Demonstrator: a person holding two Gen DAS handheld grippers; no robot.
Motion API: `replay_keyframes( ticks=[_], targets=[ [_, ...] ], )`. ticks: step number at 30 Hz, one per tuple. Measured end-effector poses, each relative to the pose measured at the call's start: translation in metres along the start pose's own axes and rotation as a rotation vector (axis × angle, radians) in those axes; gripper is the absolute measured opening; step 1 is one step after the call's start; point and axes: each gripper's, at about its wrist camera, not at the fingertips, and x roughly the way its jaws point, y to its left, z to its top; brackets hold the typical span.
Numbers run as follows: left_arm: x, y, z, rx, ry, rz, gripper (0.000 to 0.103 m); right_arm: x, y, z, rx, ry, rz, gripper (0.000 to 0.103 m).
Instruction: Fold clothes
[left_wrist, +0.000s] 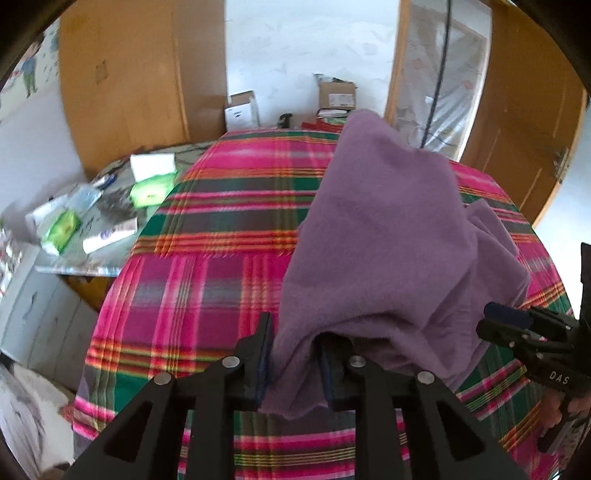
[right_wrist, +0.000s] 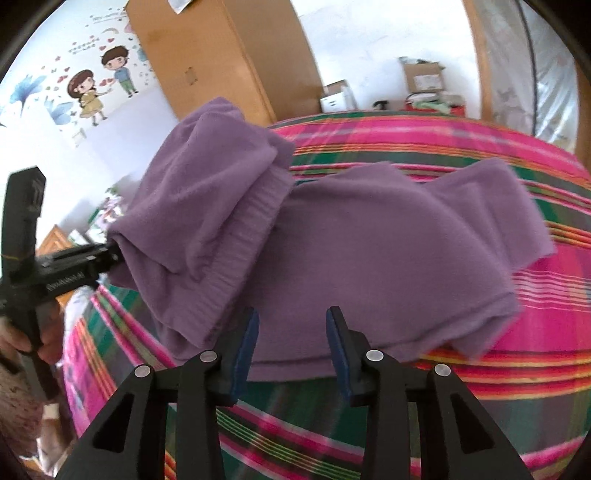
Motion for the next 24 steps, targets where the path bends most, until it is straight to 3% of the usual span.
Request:
replay_keyframes(
  ticks=[6,11,15,20,21,24],
  targets=[
    [-0.003,0.013,-0.005,-0.022,-0.025,-0.028,0.027,0.016,0.016,0.007,0.026,0.011,0.119,0.041],
    [-0.003,0.016,-0.013,0.042,-0.061,-0.024,0.039,0.014,0.025,0.009,0.050,-0.024,0.227,0.042],
    [-0.009,0.015,-0.011,0.102,-0.092,-0.023,0.039,0.018,0.029,0.017,0.067,-0.034,0.251,0.046],
    [-0.015,0.004,-0.007,0.220,-0.147,0.056,0.039,0.033,0.028,0.029,0.123,-0.033,0.325,0.046],
    [-0.017,0.002,-0.006,0.232,-0.157,0.068,0.039,0.034,0.030,0.031,0.123,-0.036,0.337,0.045],
    [-0.028,-0.004,-0.004,0.271,-0.217,0.080,0.039,0.028,0.031,0.039,0.122,-0.048,0.344,0.027]
  ],
)
